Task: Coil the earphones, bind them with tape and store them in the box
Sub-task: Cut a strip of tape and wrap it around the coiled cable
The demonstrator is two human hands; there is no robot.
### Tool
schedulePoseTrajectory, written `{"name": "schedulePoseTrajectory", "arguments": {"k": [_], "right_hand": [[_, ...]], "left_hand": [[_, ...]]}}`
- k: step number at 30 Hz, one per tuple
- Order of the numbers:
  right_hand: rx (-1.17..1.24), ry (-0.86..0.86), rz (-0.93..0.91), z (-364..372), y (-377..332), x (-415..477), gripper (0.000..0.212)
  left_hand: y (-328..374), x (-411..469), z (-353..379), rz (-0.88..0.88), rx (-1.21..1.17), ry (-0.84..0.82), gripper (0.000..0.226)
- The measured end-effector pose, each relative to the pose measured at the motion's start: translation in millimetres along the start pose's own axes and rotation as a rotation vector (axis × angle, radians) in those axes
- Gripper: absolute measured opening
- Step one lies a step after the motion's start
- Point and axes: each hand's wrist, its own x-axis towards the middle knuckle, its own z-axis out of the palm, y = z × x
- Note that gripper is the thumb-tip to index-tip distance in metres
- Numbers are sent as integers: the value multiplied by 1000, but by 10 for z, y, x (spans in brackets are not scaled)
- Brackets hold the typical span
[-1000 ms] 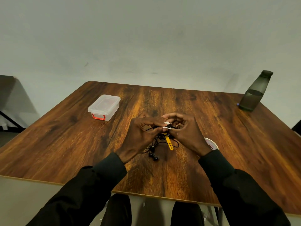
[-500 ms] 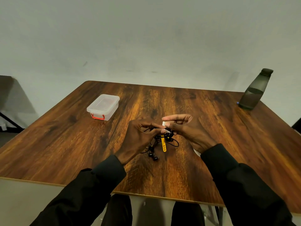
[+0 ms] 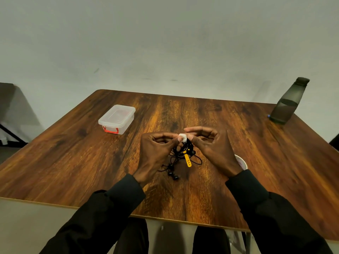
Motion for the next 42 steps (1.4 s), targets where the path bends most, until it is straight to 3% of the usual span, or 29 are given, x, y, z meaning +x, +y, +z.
{"name": "schedulePoseTrajectory", "arguments": {"k": [7,17,23,30,34,38,42], "right_hand": [[-23,54,-24,60,-9,6,26],[-96,52,-56,76,-33,0,19],[-134,119,-19,168,-9,11,24],[-449,29,-205,171,-15,-68,35],[-542,18,-261,168,19,-36,26],[-608,-20,-300,163,20,-1,18],[-660,-45,-306,143,16,53,11]], "left_hand": [[85,21,-8,-114,-18,-47,34],[95,6,14,-91,-4,-42,12],[89,17,66,-240,-68,20,9],[140,70,90,-383,-170,72,8],[179,61,86,-335,-109,61,6],[196,40,63,-246,16,61,18],[165,31,7,-31,131,-50,26]]}}
